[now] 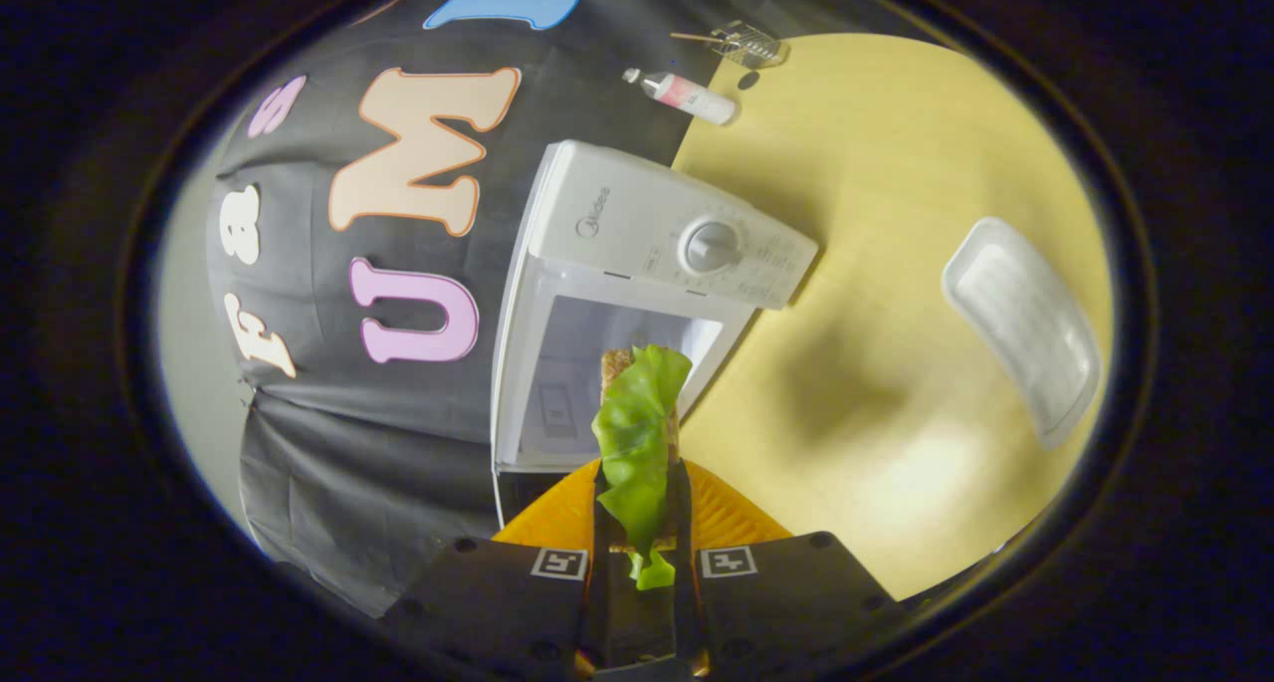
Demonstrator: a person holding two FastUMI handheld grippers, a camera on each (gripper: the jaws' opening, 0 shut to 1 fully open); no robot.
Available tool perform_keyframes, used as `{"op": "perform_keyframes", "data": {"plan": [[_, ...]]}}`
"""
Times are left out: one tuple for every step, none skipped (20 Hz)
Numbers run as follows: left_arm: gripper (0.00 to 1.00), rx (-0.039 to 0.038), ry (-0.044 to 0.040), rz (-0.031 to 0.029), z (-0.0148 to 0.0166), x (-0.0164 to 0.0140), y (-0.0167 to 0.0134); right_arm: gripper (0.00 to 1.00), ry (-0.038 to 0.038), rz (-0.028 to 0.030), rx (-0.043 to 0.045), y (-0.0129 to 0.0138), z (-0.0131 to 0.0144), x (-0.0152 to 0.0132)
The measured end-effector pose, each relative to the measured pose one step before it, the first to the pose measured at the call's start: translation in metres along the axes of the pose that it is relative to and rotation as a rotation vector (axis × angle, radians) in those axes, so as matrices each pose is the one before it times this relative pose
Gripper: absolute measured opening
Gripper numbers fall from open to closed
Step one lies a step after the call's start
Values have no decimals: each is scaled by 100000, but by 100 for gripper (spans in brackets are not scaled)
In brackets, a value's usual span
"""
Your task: Open the microwave oven with the left hand, put the food in, and close the microwave oven.
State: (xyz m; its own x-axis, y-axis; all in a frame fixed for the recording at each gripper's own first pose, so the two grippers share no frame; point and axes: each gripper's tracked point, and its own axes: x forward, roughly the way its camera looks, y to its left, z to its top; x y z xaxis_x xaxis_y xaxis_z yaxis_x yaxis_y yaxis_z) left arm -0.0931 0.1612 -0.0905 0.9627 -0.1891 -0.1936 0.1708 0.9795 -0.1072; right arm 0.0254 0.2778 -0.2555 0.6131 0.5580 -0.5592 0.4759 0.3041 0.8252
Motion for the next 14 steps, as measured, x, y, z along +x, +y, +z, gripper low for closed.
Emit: {"op": "perform_keyframes", "data": {"plan": [[96, 260, 244, -1677, 92, 333, 70, 27, -1371, 1550, 2992, 1047, -333, 1392], [96, -420, 306, -1041, 48, 333, 280, 27, -1490, 1396, 2618, 884, -213, 1126], [96, -826, -111, -829, 207, 255, 189, 27, -2805, -88, 3289, 444, -6, 1180], [96, -903, -481, -573, 229, 329, 128, 27, -2603, -182, 2914, 238, -107, 1505], [96, -901, -488, -318, 181, 259, 258, 27, -2715, -237, 2086, 91, -50, 1490], [96, -407, 103, -123, 38, 232, 254, 22, -3407, -94, 1654, 115, -37, 1563], [96, 120, 245, 485, -16, 119, 341, 22, -2996, -892, 1182, -248, 364, 946], [96, 185, 245, 604, -34, 106, 439, 26, -2651, 262, 1353, 63, -244, 1347], [96, 126, 575, 278, -79, 42, 224, 26, -1602, 175, 1465, 92, -133, 1168], [94, 102, 450, 49, -169, -60, 168, 26, -1527, 145, 858, -26, -256, 953], [96, 272, 219, 278, 25, -114, 238, 25, -1433, -336, 1015, -40, -124, 1157], [96, 283, 368, 521, -207, -92, 253, 25, -1006, 304, 1026, -42, -133, 1019], [96, 173, 278, 810, 17, -58, 379, 25, -1212, -275, 554, -154, -62, 985], [96, 81, 486, 826, -180, 39, 309, 25, -1162, -307, 91, -110, 8, 870]]}}
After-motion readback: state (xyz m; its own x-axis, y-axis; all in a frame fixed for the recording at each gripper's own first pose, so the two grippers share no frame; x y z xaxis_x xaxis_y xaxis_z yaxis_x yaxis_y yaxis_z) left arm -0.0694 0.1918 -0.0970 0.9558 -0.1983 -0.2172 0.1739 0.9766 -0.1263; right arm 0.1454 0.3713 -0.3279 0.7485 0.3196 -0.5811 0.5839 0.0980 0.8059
